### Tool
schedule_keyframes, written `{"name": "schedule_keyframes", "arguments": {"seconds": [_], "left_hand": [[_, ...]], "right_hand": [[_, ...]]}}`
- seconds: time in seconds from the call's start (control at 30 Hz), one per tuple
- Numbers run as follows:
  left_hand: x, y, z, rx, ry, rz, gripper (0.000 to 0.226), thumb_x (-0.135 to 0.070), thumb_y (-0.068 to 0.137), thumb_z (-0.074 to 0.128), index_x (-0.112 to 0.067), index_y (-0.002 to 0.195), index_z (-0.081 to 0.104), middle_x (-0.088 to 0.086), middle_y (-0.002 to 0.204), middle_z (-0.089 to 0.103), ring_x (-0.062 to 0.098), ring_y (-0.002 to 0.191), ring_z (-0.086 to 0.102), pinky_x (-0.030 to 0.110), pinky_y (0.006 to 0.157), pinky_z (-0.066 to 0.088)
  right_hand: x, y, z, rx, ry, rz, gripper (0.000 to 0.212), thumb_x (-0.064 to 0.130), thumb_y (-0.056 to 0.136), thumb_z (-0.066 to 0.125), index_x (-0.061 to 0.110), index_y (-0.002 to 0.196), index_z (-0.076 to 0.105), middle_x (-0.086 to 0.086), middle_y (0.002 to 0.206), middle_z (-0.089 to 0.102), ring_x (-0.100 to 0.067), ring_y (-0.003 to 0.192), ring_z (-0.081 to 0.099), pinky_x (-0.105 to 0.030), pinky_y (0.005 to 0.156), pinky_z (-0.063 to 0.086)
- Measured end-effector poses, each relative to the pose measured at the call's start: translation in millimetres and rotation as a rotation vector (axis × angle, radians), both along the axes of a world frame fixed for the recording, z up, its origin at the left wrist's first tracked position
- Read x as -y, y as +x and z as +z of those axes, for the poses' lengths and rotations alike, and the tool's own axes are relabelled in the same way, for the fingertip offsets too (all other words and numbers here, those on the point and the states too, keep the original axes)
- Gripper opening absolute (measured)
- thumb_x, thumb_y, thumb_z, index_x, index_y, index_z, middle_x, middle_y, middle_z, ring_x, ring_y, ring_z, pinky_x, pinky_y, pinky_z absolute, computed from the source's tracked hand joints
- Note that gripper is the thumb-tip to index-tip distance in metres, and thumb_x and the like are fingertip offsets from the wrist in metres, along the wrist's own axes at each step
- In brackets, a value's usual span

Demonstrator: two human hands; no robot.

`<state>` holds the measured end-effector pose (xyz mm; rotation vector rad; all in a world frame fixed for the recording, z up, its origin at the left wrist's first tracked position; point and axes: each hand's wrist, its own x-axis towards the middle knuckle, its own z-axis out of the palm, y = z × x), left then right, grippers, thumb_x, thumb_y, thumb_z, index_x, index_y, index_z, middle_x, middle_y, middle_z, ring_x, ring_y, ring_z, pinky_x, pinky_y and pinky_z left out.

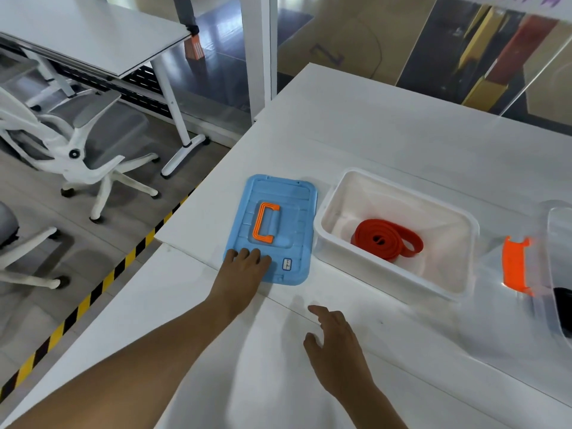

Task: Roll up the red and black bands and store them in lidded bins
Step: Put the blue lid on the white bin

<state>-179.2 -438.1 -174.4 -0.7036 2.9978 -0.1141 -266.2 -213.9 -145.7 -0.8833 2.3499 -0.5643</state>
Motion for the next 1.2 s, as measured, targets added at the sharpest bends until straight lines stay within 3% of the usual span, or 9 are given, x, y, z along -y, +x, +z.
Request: {"name": "schedule_keyframes", "arguments": {"seconds": [0.23, 0.37, 0.47, 0.6, 0.7, 0.8, 0.93, 1.1, 1.2], "left_hand": [[-25.5, 5.9, 12.1, -0.131, -0.045, -0.092, 0.031, -0.002, 0.069, 0.077, -0.013, 0.093, 0.06, 0.006, 0.08, 0.057, 0.027, 0.065, 0.055, 0.041, 0.063, 0.048], [-89.6, 26.7, 5.2, -0.167, 0.066, -0.077, 0.024, -0.007, 0.069, 0.076, -0.016, 0.085, 0.061, 0.004, 0.075, 0.057, 0.025, 0.061, 0.055, 0.038, 0.058, 0.047], [-127.0, 41.6, -4.8, -0.174, 0.131, -0.066, 0.015, -0.004, 0.075, 0.059, -0.017, 0.083, 0.063, 0.002, 0.074, 0.058, 0.023, 0.06, 0.058, 0.035, 0.057, 0.05], [-134.0, 54.1, 1.5, -0.186, 0.228, -0.053, 0.026, -0.013, 0.07, 0.076, -0.021, 0.092, 0.067, -0.002, 0.084, 0.065, 0.021, 0.074, 0.063, 0.035, 0.07, 0.057], [-100.8, 68.9, 12.2, -0.243, 0.215, 0.061, 0.026, -0.024, 0.081, 0.064, -0.022, 0.107, 0.068, 0.0, 0.101, 0.068, 0.024, 0.086, 0.063, 0.037, 0.079, 0.051], [-53.0, 93.7, 19.5, -0.247, 0.153, 0.346, 0.04, -0.022, 0.084, 0.063, -0.015, 0.124, 0.064, 0.013, 0.123, 0.065, 0.037, 0.102, 0.063, 0.047, 0.086, 0.049], [-13.8, 125.6, 22.2, -0.104, 0.275, 0.667, 0.068, -0.018, 0.089, 0.069, -0.007, 0.149, 0.04, 0.023, 0.147, 0.048, 0.045, 0.129, 0.05, 0.054, 0.099, 0.046], [-10.2, 140.7, 12.1, -0.181, 0.513, 0.782, 0.062, -0.013, 0.097, 0.057, -0.006, 0.153, 0.031, 0.024, 0.14, 0.046, 0.043, 0.12, 0.05, 0.051, 0.098, 0.047], [-13.2, 146.7, 17.0, -0.26, 0.566, 0.864, 0.061, -0.005, 0.095, 0.059, -0.005, 0.15, 0.035, 0.027, 0.134, 0.047, 0.045, 0.117, 0.052, 0.054, 0.094, 0.049]], "right_hand": [[7.1, -2.0, -4.0, 0.001, -0.04, -0.039, 0.048, 0.026, 0.101, 0.058, 0.032, 0.147, 0.045, 0.01, 0.132, 0.055, -0.01, 0.125, 0.052, -0.029, 0.111, 0.044], [3.4, 2.0, -8.3, -0.028, -0.029, -0.177, 0.029, 0.029, 0.103, 0.056, 0.026, 0.132, 0.054, 0.007, 0.122, 0.062, -0.012, 0.113, 0.06, -0.028, 0.099, 0.051], [-4.4, 4.5, -10.0, -0.047, 0.057, -0.238, 0.028, 0.035, 0.104, 0.053, 0.027, 0.131, 0.052, 0.007, 0.124, 0.059, -0.011, 0.111, 0.057, -0.028, 0.098, 0.05], [-11.7, 8.7, -11.0, -0.054, 0.088, -0.241, 0.035, 0.035, 0.104, 0.053, 0.027, 0.138, 0.052, 0.004, 0.132, 0.054, -0.015, 0.119, 0.055, -0.031, 0.105, 0.047], [-12.4, 15.4, -8.9, -0.035, 0.084, -0.242, 0.038, 0.033, 0.104, 0.052, 0.026, 0.141, 0.052, 0.003, 0.133, 0.054, -0.016, 0.121, 0.055, -0.033, 0.107, 0.047], [-10.1, 29.5, -7.7, 0.013, 0.103, -0.257, 0.037, 0.032, 0.104, 0.052, 0.027, 0.141, 0.051, 0.005, 0.133, 0.053, -0.013, 0.12, 0.055, -0.033, 0.107, 0.049], [-3.0, 45.4, -4.0, 0.175, 0.047, -0.29, 0.037, 0.027, 0.102, 0.057, 0.024, 0.139, 0.053, 0.007, 0.119, 0.048, -0.013, 0.113, 0.057, -0.032, 0.101, 0.052], [18.5, 54.0, 5.0, 0.541, -0.127, -0.487, 0.047, 0.028, 0.074, 0.075, 0.035, 0.117, 0.059, -0.002, 0.12, 0.062, -0.019, 0.105, 0.066, -0.039, 0.09, 0.059], [23.5, 50.4, 17.7, 0.66, -0.258, -0.554, 0.046, 0.004, 0.083, 0.074, 0.032, 0.117, 0.059, -0.002, 0.111, 0.07, -0.017, 0.097, 0.07, -0.031, 0.08, 0.058]]}}
